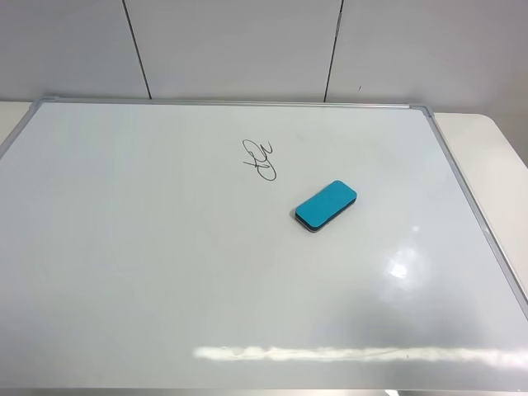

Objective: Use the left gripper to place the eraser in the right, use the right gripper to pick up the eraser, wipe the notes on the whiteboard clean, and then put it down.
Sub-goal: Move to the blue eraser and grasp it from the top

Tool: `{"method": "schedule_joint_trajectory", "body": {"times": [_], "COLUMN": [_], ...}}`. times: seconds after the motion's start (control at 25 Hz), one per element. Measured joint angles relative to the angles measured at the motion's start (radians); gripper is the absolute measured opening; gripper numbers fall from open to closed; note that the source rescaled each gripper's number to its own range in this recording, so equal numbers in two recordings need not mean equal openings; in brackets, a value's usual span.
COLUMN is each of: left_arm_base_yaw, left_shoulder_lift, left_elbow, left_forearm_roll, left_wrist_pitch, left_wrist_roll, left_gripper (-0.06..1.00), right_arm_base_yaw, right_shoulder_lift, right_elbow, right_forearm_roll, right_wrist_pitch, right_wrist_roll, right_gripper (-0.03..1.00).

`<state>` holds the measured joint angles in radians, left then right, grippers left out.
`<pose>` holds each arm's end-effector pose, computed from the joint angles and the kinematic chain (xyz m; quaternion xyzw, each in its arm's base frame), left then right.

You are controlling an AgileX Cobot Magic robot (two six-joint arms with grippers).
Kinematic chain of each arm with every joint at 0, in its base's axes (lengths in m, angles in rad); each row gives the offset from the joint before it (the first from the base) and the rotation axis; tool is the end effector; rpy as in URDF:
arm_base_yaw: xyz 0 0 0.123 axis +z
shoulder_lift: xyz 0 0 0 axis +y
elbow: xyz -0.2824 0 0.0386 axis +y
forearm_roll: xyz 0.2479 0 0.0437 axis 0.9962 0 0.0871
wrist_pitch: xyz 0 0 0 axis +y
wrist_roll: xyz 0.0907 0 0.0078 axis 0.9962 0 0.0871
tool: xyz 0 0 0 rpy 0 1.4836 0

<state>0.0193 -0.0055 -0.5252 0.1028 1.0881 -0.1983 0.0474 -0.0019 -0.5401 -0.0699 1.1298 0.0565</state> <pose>-0.0102 0.0081 0.2822 -0.0959 0.8458 0.0044 0.5247 -0.0127 -0.0064 0.2827 0.0072 0.8597 -0.0083 0.5107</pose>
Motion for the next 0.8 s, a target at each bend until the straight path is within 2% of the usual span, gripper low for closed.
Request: {"method": "schedule_joint_trajectory", "body": {"times": [0.8], "left_arm_base_yaw": [0.0], "left_shoulder_lift": [0.0], "left_elbow": [0.0], "left_forearm_roll": [0.0], "left_wrist_pitch": [0.0], "left_wrist_roll": [0.0], "left_gripper": [1.0], "right_arm_base_yaw": [0.0], "right_shoulder_lift": [0.0], "right_elbow": [0.0], "right_forearm_roll": [0.0], "right_wrist_pitch": [0.0], "right_wrist_roll": [0.0], "right_gripper": [1.0]}}
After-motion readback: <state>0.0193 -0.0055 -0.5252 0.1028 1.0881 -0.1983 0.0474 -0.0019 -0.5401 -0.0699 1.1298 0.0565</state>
